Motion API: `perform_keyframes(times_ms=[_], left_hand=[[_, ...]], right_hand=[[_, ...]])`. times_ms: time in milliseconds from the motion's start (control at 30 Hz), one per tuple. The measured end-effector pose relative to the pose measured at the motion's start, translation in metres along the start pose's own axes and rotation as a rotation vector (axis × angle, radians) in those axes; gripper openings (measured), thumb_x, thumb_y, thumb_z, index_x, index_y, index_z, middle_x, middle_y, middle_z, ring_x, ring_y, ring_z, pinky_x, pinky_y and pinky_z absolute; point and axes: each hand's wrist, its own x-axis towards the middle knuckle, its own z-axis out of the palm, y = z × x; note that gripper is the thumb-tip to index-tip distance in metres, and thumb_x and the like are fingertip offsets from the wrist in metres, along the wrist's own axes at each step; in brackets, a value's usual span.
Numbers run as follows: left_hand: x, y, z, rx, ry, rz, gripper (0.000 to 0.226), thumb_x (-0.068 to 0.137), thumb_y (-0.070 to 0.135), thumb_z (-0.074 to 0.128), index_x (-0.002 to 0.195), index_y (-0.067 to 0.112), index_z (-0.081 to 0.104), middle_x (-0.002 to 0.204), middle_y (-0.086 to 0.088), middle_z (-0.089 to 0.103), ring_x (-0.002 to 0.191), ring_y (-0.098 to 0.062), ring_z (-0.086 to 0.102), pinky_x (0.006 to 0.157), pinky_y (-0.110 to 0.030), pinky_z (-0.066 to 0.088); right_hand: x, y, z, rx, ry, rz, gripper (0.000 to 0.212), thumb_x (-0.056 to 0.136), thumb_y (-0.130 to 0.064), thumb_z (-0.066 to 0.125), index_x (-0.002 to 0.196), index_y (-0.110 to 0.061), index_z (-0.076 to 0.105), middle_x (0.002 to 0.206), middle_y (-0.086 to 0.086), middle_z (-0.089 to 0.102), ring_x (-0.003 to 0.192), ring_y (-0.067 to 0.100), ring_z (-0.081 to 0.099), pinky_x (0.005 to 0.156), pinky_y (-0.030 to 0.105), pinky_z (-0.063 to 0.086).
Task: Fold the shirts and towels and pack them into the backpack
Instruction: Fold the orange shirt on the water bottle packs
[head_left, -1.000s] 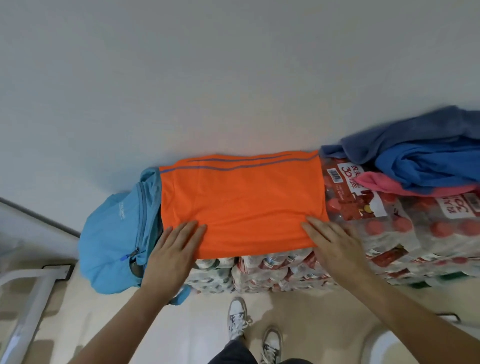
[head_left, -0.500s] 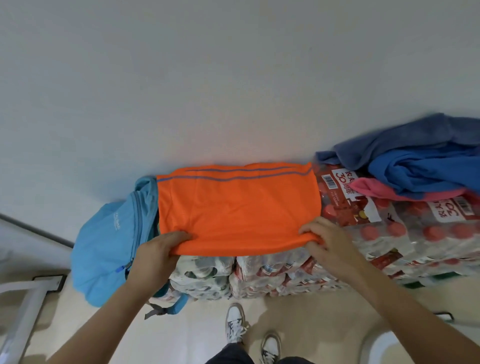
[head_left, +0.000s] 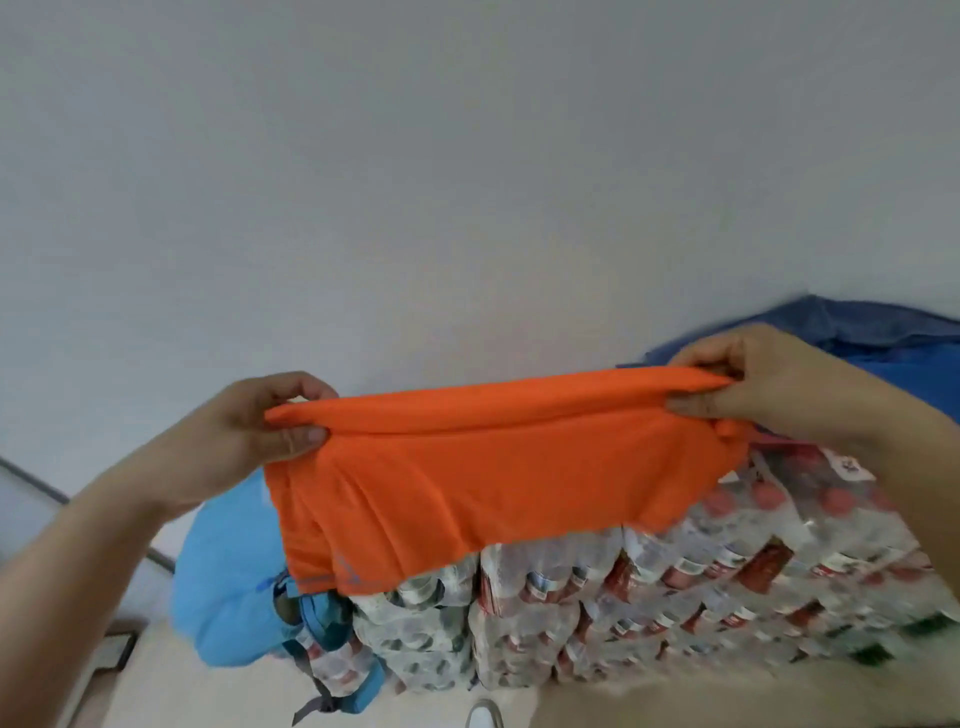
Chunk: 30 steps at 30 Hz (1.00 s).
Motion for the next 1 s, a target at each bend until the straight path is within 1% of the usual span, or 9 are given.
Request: perform_keyframes(times_ms=[200, 300, 433, 500, 567, 667, 733, 800, 1000], left_hand=[[0.025, 0.018, -0.006, -0.438, 0.172, 0.001, 0.039, 0.066, 0.014, 0.068, 0.104, 0.008, 0.06, 0.078, -0.007, 0.064, 0.065, -0.013, 0.063, 0.057, -0.018, 0.053], [0.06, -0.02, 0.007, -0.475, 0.282, -0.107, 0.027, 0.081, -0.001, 0.059, 0.106, 0.011, 0.059, 0.08, -0.007, 0.065, 0.064, -0.013, 0.063, 0.058, -0.021, 0.055], [0.132, -0.111, 0.027, -0.178, 0.572, -0.313, 0.02, 0.091, 0.004, 0.058, 0.11, 0.011, 0.056, 0.091, -0.017, 0.065, 0.069, -0.024, 0.06, 0.067, -0.035, 0.051], [0.157, -0.145, 0.038, 0.055, 0.674, -0.371, 0.022, 0.09, 0.012, 0.06, 0.11, 0.007, 0.054, 0.088, -0.015, 0.064, 0.072, -0.027, 0.06, 0.066, -0.032, 0.046], [0.166, -0.161, 0.044, 0.196, 0.727, -0.354, 0.026, 0.089, 0.016, 0.061, 0.111, 0.005, 0.053, 0.083, -0.007, 0.061, 0.076, -0.028, 0.06, 0.068, -0.03, 0.04], [0.156, -0.161, 0.046, 0.345, 0.826, -0.273, 0.023, 0.086, 0.017, 0.063, 0.106, 0.008, 0.057, 0.09, -0.011, 0.062, 0.084, -0.029, 0.058, 0.073, -0.033, 0.04], [0.143, -0.159, 0.049, 0.492, 0.762, -0.23, 0.014, 0.085, 0.02, 0.065, 0.097, 0.011, 0.066, 0.089, -0.009, 0.065, 0.085, -0.027, 0.06, 0.071, -0.031, 0.038], [0.136, -0.162, 0.053, 0.564, 0.642, -0.265, 0.02, 0.085, 0.03, 0.066, 0.098, 0.015, 0.069, 0.091, -0.005, 0.069, 0.086, -0.025, 0.063, 0.07, -0.03, 0.041], [0.164, -0.162, 0.05, 0.546, 0.592, -0.449, 0.038, 0.083, 0.038, 0.068, 0.105, 0.008, 0.067, 0.106, -0.012, 0.069, 0.103, -0.031, 0.062, 0.082, -0.035, 0.045]], right_hand=[[0.038, -0.008, -0.042, 0.206, -0.027, 0.054, 0.023, 0.065, -0.025, 0.076, 0.084, -0.013, 0.074, 0.083, 0.015, 0.072, 0.071, 0.025, 0.064, 0.073, 0.038, 0.053], [0.087, 0.021, -0.024, 0.217, -0.038, 0.193, 0.021, 0.071, -0.018, 0.077, 0.087, -0.006, 0.071, 0.072, 0.013, 0.065, 0.063, 0.021, 0.055, 0.06, 0.03, 0.046], [0.166, 0.082, 0.042, 0.076, 0.11, 0.389, 0.005, 0.082, -0.005, 0.071, 0.082, -0.006, 0.066, 0.062, 0.008, 0.057, 0.046, 0.013, 0.051, 0.043, 0.021, 0.043], [0.199, 0.112, 0.078, -0.031, 0.25, 0.384, 0.003, 0.08, -0.006, 0.068, 0.083, -0.006, 0.068, 0.074, 0.013, 0.065, 0.067, 0.025, 0.063, 0.061, 0.031, 0.05], [0.215, 0.13, 0.102, -0.187, 0.347, 0.339, 0.024, 0.08, -0.011, 0.066, 0.102, -0.004, 0.068, 0.1, 0.018, 0.068, 0.096, 0.033, 0.064, 0.085, 0.036, 0.049], [0.199, 0.135, 0.114, -0.337, 0.503, 0.22, 0.041, 0.081, -0.016, 0.066, 0.12, -0.007, 0.057, 0.115, 0.021, 0.06, 0.108, 0.038, 0.054, 0.092, 0.042, 0.044], [0.179, 0.136, 0.114, -0.386, 0.541, 0.204, 0.032, 0.086, -0.019, 0.063, 0.116, -0.009, 0.058, 0.108, 0.016, 0.062, 0.102, 0.035, 0.056, 0.081, 0.039, 0.045], [0.169, 0.141, 0.113, -0.416, 0.412, 0.285, 0.018, 0.089, -0.024, 0.059, 0.1, -0.01, 0.062, 0.09, 0.009, 0.064, 0.087, 0.029, 0.06, 0.065, 0.031, 0.039], [0.19, 0.151, 0.115, -0.562, 0.323, 0.327, 0.021, 0.088, -0.031, 0.059, 0.085, -0.012, 0.069, 0.081, 0.007, 0.068, 0.073, 0.023, 0.06, 0.058, 0.027, 0.035]])
